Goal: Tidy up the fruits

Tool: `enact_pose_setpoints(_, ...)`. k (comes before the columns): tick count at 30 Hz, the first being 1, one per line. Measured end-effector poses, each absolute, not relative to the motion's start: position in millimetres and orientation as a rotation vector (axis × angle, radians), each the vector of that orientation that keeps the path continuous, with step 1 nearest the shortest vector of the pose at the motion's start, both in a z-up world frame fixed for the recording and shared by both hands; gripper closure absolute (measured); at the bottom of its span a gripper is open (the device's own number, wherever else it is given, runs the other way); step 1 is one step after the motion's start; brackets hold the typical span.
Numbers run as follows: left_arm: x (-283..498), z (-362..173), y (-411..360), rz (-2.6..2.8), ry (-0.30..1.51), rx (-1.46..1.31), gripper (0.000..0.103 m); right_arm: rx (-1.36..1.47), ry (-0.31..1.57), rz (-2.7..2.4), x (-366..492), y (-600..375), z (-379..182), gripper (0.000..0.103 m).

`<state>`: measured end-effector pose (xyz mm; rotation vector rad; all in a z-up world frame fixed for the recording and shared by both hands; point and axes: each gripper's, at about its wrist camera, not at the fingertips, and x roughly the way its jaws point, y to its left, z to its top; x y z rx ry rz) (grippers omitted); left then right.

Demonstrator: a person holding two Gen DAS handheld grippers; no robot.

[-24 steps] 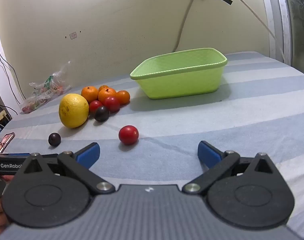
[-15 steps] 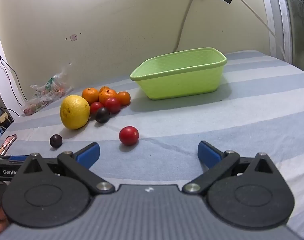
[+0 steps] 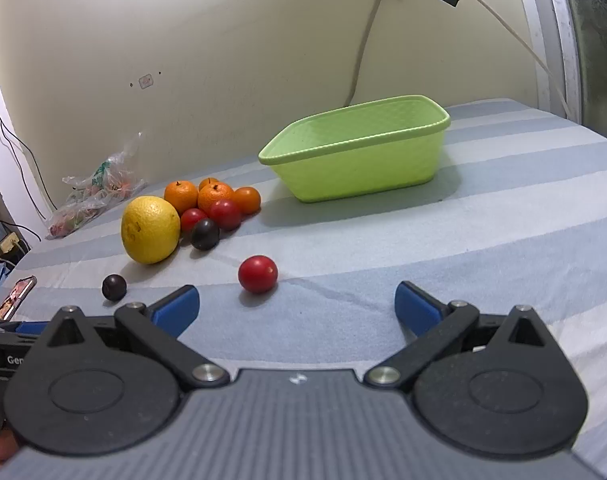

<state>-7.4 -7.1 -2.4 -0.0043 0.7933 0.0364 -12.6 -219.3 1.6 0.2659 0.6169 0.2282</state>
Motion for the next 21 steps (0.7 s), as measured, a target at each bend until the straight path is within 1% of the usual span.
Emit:
enact_pose_setpoints(7, -14.2, -1.5, -3.2, 0.027, 0.783, -0.008, 0.0, 0.252, 0.615, 0.228, -14.1, -217.0, 0.4, 0.0)
enact_pose_setpoints(15, -14.3, 0.1, 2.5, 0.061, 0.795, -0.022, 0.0, 0.151, 0.56, 0.245, -24.0, -202.9, 5.0, 0.0)
enact_pose_setpoints(21, -15.4, -0.3, 3.7, 0.072, 0.793, -0.021, 0.0, 0.148, 0.55, 0.237, -24.3, -202.6, 4.8, 0.0)
